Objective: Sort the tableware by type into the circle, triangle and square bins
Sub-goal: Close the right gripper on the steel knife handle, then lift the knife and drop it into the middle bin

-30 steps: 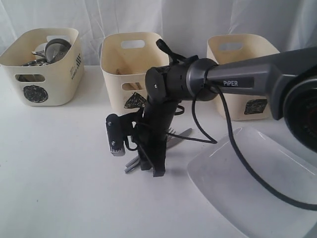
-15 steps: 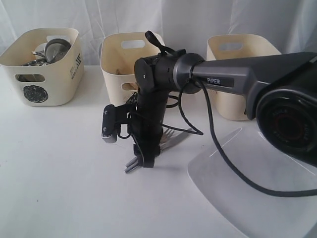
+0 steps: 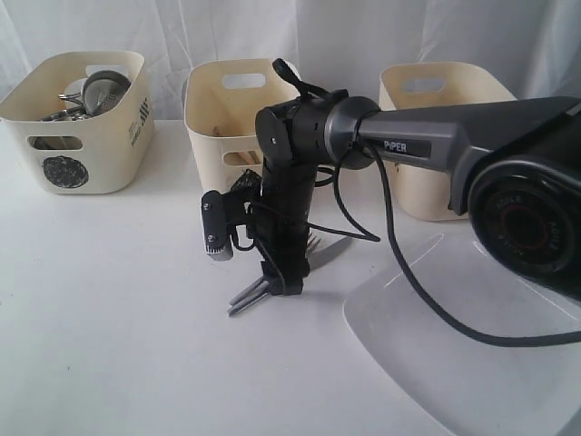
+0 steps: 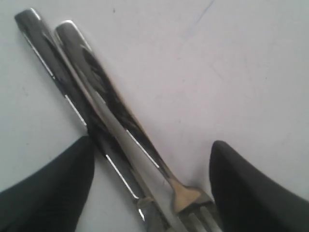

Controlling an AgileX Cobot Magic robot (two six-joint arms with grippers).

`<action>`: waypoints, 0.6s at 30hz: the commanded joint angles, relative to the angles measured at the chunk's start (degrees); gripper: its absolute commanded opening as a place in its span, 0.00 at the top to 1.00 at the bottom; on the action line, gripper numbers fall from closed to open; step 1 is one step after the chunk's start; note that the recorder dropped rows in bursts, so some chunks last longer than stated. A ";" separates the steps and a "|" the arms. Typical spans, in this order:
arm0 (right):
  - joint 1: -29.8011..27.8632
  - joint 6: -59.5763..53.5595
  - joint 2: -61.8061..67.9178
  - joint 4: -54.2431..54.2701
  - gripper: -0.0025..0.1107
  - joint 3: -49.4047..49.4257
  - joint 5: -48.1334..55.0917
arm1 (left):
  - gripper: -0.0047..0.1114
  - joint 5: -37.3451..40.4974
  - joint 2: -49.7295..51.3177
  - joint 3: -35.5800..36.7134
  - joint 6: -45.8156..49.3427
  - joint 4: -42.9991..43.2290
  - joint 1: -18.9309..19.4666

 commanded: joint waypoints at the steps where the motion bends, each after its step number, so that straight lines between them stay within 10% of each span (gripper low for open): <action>1: -0.23 -0.69 2.10 0.18 0.42 0.08 0.15 | 0.56 -0.19 -0.20 0.21 -0.48 -0.35 0.05; 10: -0.12 1.16 2.46 1.45 0.96 0.08 7.51 | 0.56 -0.19 -0.20 0.21 -0.48 -0.35 0.05; 18: -0.12 3.57 0.05 11.18 0.98 -0.56 4.26 | 0.56 -0.19 -0.20 0.21 -0.48 -0.35 0.05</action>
